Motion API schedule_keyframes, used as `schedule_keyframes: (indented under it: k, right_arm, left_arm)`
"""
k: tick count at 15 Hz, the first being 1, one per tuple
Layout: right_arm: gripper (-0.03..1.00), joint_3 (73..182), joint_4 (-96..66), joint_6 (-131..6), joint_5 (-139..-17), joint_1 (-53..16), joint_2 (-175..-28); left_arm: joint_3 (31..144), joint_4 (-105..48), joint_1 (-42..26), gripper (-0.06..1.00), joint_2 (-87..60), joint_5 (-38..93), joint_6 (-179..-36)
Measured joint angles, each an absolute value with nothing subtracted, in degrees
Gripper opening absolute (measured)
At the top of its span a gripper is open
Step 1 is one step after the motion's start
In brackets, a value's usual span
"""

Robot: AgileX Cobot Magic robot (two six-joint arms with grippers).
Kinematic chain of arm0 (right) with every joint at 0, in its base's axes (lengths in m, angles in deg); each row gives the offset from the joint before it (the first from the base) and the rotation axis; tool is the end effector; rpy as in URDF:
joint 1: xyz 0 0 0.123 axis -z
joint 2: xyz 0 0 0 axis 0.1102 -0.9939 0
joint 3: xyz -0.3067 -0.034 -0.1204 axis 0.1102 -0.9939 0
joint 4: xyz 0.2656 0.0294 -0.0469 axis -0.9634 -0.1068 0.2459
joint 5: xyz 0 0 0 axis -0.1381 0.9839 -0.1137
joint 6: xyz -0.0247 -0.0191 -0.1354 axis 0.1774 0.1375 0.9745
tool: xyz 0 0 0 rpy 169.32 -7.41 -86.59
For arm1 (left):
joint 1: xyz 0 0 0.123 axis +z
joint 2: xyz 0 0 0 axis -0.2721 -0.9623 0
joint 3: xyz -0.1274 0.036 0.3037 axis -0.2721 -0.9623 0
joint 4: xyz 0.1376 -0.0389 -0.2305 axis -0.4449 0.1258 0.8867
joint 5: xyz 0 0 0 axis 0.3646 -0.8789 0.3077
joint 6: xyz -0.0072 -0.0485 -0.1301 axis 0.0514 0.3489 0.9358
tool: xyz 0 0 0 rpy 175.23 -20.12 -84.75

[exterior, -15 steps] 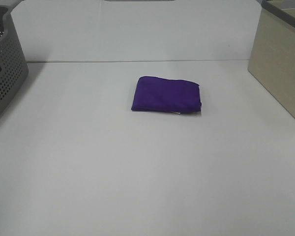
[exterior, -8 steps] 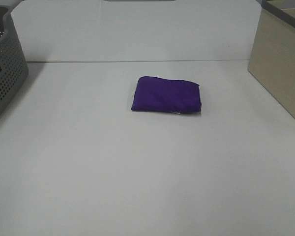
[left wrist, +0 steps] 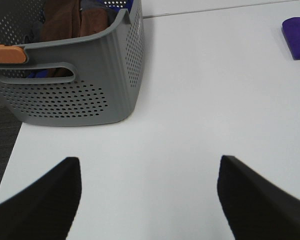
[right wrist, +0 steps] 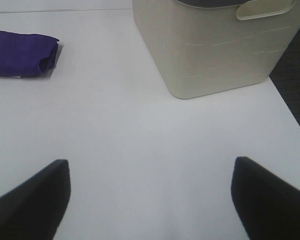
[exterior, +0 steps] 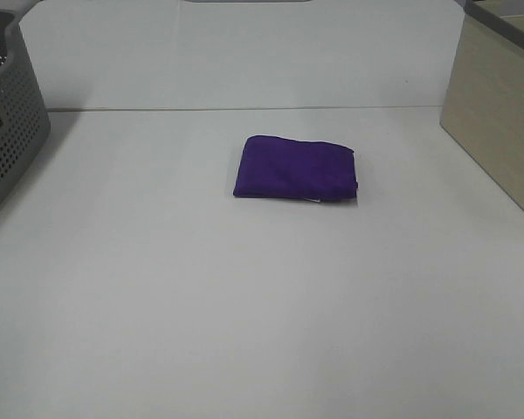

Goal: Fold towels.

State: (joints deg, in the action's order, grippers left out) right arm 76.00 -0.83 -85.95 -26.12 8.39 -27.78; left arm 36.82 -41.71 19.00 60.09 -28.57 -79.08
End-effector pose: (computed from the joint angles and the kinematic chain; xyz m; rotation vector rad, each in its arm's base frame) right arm 0.0071 -0.0128 0.2662 0.0521 2.0364 -0.1394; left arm 0.0075 0.0004 0.2688 0.0414 2.0226 0.0970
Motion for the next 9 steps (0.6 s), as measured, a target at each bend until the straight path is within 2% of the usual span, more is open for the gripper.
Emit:
schedule_keyframes:
  k: [9]
  right_arm:
    - [0.84,76.0,-0.9,-85.9,-26.1,8.4,-27.8]
  left_arm:
    - [36.8,-40.4,19.0,0.70,60.1,-28.6,-79.1]
